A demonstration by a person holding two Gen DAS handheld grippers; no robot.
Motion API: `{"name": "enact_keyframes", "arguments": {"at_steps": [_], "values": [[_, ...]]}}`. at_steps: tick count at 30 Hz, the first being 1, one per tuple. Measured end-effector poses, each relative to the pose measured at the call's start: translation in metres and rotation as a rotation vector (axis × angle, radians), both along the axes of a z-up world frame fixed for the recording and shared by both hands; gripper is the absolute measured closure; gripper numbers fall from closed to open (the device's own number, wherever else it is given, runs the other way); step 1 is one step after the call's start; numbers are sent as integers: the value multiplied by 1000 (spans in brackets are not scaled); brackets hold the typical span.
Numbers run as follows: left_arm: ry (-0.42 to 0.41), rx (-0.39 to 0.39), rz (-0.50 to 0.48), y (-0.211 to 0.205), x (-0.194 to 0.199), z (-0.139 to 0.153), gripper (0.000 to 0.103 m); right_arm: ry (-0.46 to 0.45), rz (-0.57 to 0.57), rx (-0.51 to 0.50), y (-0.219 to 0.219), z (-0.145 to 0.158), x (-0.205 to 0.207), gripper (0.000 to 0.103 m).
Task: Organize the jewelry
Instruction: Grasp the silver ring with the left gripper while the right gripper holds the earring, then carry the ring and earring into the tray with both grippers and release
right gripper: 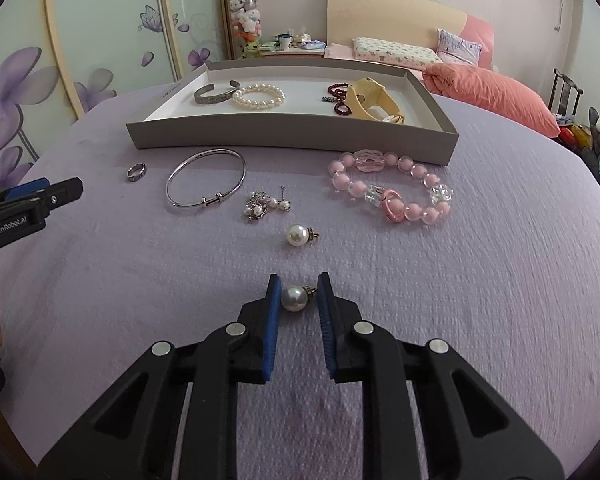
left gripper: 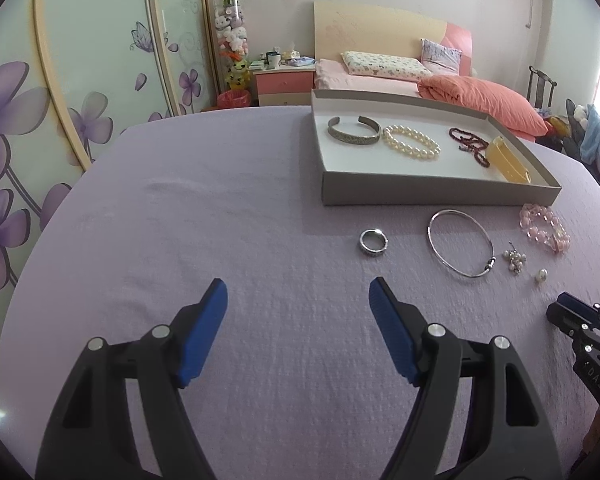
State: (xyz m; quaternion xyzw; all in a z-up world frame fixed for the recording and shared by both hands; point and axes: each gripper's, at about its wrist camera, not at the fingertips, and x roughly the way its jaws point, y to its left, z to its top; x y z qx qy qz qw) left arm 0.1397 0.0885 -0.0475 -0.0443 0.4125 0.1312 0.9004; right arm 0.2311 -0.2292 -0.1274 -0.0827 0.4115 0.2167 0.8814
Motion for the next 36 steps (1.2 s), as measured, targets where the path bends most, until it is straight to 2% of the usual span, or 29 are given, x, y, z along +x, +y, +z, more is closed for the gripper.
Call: {"name": "enact_keyframes", "arguments": {"at_steps": [10,14,18,23,31,36], "values": [[54,-10,-27,-19,39,-14,31,26,-44,75,-21,11,16,84],[81,-15,-24,-25,58,-23,43,33,-51,103,-26,16,24,84],[75,-12,-28,-30,69,-23,51,42,-50,124,-28,19,30,84],[64,-18,-61,-40,74,-23,81,36,-41,141,-26,23,31,84],[58,-13,-60,-31,62,-22,81,18,-18,165,-22,32,28,84],[29,-17,-37,-16,50,-9,81,4,1,172,-16,38,29,84]]}}
